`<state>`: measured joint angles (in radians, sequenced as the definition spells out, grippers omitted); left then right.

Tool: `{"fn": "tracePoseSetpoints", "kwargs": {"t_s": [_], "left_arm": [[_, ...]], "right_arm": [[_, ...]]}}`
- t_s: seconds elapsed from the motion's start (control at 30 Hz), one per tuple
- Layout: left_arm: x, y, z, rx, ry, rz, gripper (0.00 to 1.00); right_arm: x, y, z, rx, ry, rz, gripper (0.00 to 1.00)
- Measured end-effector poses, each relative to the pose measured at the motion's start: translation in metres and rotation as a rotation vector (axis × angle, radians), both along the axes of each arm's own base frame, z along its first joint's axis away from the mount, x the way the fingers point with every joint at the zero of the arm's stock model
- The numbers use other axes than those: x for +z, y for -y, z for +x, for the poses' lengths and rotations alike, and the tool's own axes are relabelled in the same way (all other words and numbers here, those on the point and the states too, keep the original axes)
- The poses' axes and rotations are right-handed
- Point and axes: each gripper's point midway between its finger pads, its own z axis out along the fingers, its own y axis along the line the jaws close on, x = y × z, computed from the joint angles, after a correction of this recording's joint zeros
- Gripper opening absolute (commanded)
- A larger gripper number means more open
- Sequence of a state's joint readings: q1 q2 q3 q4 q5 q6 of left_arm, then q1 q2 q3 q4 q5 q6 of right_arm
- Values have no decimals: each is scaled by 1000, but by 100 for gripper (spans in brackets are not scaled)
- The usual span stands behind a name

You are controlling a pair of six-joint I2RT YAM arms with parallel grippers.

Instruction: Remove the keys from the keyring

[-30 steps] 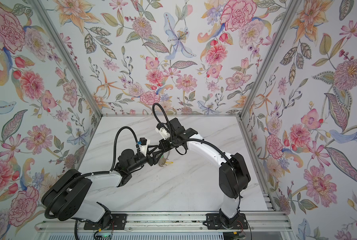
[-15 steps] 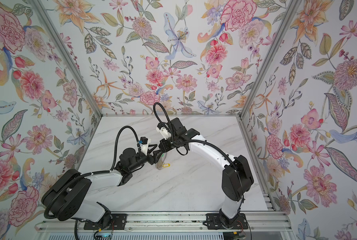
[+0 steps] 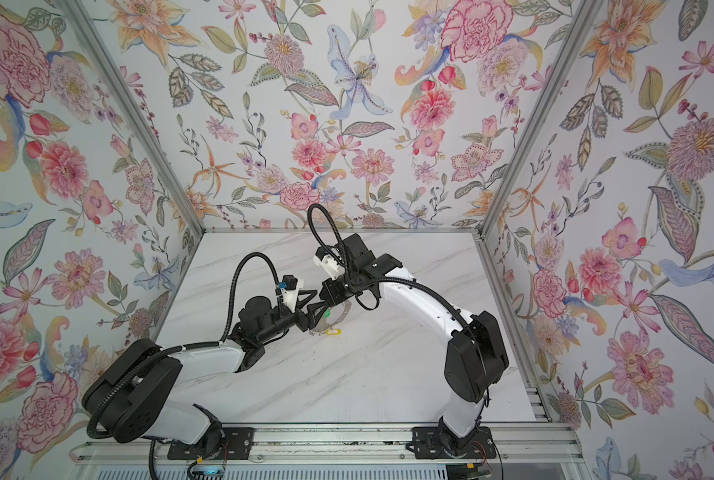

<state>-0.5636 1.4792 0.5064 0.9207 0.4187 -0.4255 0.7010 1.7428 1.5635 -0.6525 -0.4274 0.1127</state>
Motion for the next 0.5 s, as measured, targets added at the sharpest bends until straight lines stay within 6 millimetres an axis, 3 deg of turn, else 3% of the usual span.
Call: {"fn": "tracePoseSetpoints", "kwargs": {"t_s": [0.23,0.5], "left_arm": [[-10,-4,-1,12,-15,31,69],[-14,-28,18,135,-21,50,68]], "right_arm": [[4,9,-6,-5,-27,-14,0],[5,30,-29,0,-119,-59,0]]}}
